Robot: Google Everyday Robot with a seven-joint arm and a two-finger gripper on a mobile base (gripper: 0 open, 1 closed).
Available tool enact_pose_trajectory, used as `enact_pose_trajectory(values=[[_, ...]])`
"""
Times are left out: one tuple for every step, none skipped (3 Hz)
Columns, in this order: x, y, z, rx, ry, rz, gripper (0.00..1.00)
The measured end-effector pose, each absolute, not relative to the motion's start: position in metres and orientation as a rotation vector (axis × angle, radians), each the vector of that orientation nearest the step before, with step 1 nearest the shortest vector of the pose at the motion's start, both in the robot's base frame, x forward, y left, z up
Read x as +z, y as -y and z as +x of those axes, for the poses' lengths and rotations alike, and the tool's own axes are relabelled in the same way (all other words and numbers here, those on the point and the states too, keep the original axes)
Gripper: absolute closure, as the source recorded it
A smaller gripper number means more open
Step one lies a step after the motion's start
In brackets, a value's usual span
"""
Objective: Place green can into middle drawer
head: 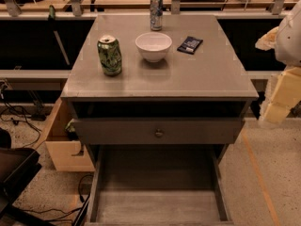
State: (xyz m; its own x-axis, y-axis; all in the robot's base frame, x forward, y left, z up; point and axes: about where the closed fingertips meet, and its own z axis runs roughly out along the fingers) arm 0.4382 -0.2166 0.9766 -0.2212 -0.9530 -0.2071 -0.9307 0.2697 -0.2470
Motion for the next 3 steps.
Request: enact_pose_trajectory(values=[[0.977,0.217,0.438,-0.1,-2.231,-1.724,0.0],[0.979,0.204,0.452,-0.053,-2.15,-1.677,0.0],[0.985,0.176,0.489,0.068,-1.957,-1.578,0.0]])
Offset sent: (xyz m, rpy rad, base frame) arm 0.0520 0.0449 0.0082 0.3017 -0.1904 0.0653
